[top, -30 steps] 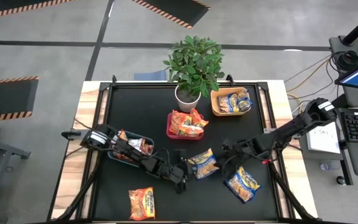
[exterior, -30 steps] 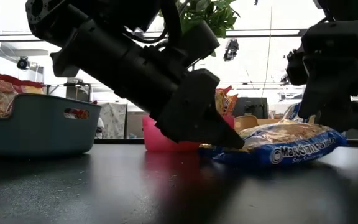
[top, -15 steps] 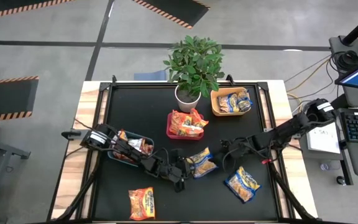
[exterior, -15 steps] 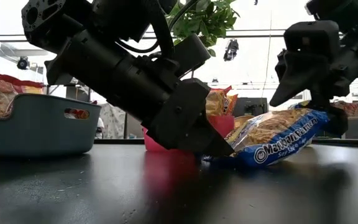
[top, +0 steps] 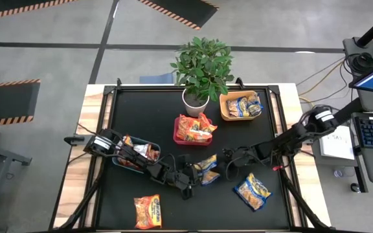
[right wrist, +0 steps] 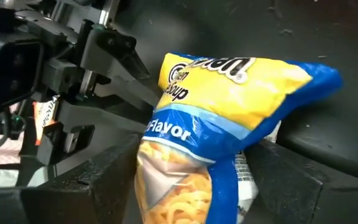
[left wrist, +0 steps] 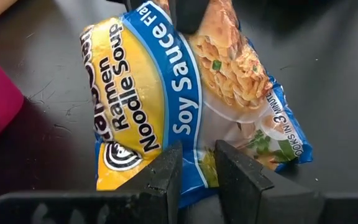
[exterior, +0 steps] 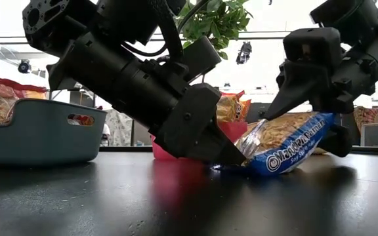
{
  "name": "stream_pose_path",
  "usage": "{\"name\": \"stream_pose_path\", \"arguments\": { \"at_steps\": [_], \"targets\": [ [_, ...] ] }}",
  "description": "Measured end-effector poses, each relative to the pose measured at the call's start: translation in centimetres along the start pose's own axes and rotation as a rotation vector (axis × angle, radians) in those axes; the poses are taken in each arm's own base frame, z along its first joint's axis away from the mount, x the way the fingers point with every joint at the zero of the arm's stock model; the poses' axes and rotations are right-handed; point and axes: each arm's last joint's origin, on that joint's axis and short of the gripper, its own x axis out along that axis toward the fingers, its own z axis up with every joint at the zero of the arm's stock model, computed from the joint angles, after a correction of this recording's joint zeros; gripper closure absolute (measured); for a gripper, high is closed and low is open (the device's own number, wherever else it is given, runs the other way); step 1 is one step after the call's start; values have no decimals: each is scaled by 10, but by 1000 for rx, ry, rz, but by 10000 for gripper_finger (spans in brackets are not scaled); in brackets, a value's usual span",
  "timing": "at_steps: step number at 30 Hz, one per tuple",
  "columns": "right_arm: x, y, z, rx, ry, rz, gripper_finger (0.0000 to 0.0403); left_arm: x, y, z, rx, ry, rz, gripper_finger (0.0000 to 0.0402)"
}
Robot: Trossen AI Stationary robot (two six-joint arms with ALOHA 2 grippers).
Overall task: Sort Maruchan noodles
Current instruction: Put the top blue noodle pack into the yellow bin
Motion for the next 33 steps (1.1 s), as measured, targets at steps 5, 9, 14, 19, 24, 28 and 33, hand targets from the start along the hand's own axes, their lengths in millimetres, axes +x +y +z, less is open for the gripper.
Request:
{"name": "stream_pose_path", "arguments": {
  "at_steps": [5, 9, 14, 19, 24, 28, 33],
  "targets": [
    [10, 3, 0, -18, 8, -15, 147, 0, 0, 0, -2, -5, 2, 322],
    [12, 3, 0, -21, 9, -16, 182, 0, 0, 1, -3, -7, 4, 322],
    [10, 5, 1, -20, 10, -11, 223, -1, 0, 2, -4, -12, 4, 322],
    [8, 6, 1, -24, 7, -2, 268, -1, 0, 3, -2, -19, 18, 322],
    [7, 7, 2, -30, 6, 3, 306, -7, -3, 7, 30, -33, 29, 322],
    [3, 11, 4, -44, 3, 24, 322, -15, -5, 11, 84, -30, 56, 322],
    [-10, 20, 10, -67, -8, 47, 339, -30, -4, 23, 164, -36, 83, 322]
  ]
}}
